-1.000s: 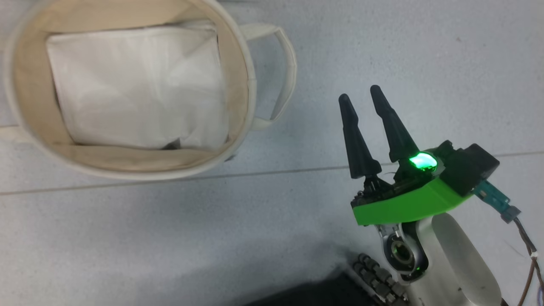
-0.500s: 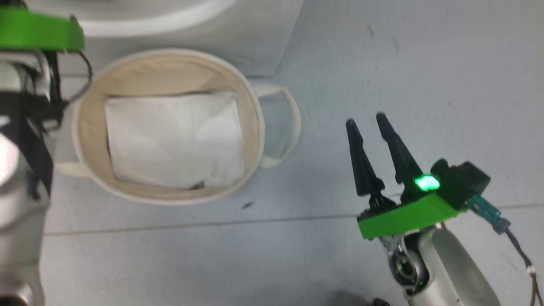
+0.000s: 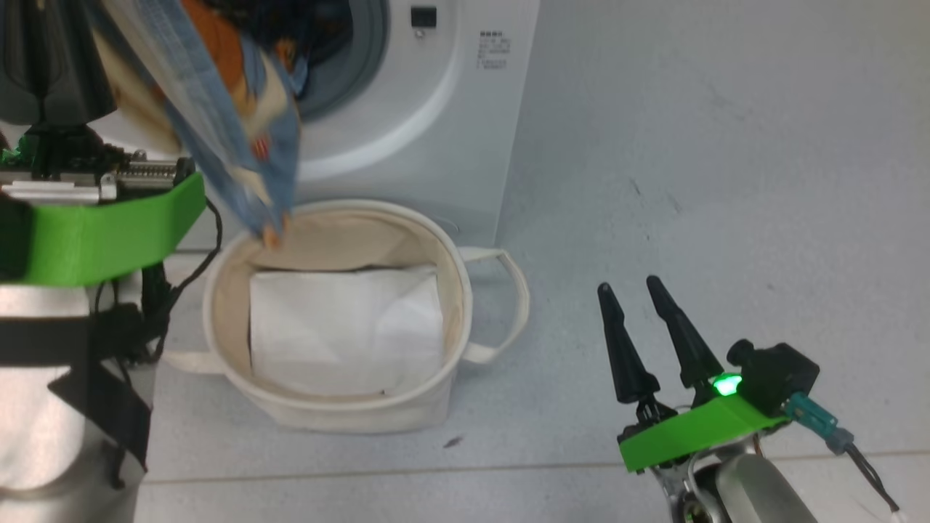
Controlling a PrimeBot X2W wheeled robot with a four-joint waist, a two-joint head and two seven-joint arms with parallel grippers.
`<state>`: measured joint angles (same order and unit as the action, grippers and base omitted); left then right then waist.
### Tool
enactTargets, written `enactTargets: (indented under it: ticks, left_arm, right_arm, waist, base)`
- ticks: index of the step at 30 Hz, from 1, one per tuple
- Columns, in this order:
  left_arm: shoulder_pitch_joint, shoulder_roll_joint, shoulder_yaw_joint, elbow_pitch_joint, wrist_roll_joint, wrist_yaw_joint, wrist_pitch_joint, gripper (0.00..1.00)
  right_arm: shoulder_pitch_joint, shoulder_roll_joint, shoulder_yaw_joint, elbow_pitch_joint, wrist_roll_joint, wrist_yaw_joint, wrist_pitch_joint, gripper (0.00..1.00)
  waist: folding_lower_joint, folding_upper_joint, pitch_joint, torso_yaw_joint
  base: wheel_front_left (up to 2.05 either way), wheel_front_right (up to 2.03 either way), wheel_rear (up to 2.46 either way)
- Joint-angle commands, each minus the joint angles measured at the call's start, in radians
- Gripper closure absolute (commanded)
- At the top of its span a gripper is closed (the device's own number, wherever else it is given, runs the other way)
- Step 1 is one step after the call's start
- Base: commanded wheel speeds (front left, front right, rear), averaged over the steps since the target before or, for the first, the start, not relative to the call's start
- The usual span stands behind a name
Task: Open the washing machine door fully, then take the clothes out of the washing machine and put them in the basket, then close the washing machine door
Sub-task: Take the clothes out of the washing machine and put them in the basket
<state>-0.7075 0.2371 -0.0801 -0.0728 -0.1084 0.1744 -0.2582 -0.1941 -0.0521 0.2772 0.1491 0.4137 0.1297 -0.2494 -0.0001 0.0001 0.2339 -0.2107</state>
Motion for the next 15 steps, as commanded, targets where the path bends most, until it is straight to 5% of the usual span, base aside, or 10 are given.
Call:
enactTargets:
  ticks: [1,15]
  left_arm:
    - [-0.014,0.015,0.035,-0.065,0.009,-0.006,-0.004,1.00]
    - [0.071,-0.029,0.025,-0.073,0.019,-0.029,-0.004,1.00]
  right_arm:
    - [0.007,0.002,0.023,-0.025,-0.011,0.001,-0.012,0.00]
    - [0.027,0.002,0.032,-0.021,-0.013,0.001,-0.012,0.00]
  waist:
    - [0.0001,-0.0001,-0.040,0.013]
    - [0.0001,-0.0001,-0.062,0.015]
  base:
    - [0.00,0.00,0.00]
    - [0.00,0.00,0.00]
